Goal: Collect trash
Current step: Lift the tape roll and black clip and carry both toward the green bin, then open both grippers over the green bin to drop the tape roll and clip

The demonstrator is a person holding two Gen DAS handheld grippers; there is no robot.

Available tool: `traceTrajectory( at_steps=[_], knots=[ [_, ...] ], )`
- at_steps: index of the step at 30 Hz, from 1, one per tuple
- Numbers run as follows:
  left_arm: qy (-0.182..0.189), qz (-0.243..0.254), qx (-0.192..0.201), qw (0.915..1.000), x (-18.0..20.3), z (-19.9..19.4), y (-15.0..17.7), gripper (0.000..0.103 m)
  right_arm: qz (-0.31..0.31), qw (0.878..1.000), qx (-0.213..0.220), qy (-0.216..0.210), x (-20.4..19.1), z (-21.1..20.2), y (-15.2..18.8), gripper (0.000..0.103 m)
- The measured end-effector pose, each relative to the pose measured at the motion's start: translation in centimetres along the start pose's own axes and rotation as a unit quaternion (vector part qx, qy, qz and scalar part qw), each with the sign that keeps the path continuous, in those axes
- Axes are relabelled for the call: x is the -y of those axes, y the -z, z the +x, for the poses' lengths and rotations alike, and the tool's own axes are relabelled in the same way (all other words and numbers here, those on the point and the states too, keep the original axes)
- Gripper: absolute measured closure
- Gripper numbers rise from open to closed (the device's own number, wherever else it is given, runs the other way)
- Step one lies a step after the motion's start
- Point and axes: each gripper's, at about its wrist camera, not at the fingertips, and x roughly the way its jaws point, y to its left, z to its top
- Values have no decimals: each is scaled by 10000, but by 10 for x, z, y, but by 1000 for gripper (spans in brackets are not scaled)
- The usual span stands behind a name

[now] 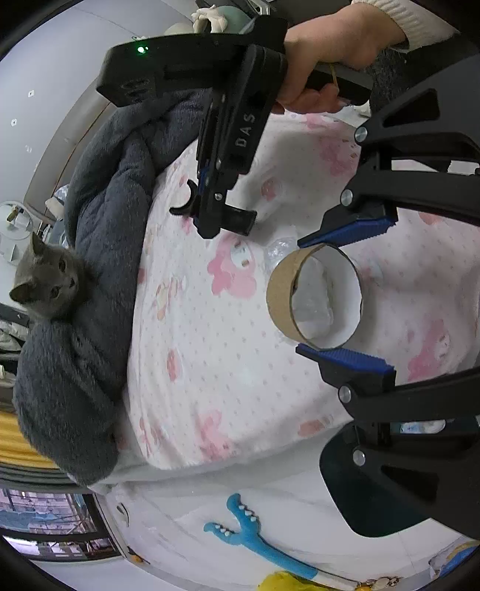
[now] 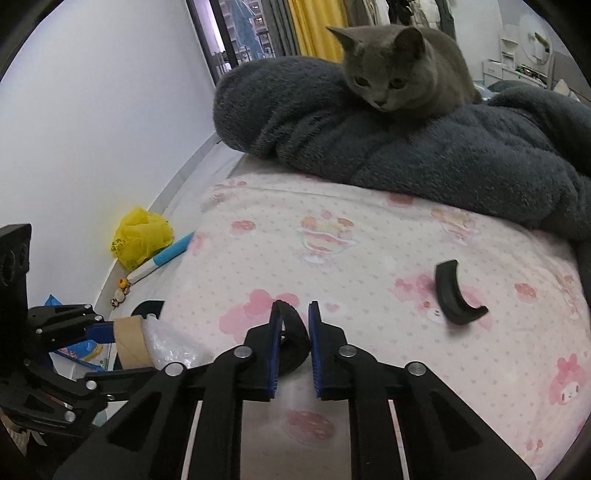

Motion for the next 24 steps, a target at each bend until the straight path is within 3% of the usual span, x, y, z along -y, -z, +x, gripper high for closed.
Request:
traceTrajectory(
  at_steps=[11, 19, 24],
  knots=[
    [-211, -391, 229, 9988, -40, -28, 17, 50, -213, 9994, 79, -264, -40, 8, -11, 91],
    [-464, -675, 128, 9966, -80, -37, 30, 50, -365, 9981, 48, -499, -77, 23, -22, 91],
    [-733, -951, -182, 9926, -113, -33, 47, 49, -547, 9963, -80, -651, -107, 39, -22, 91]
  ],
)
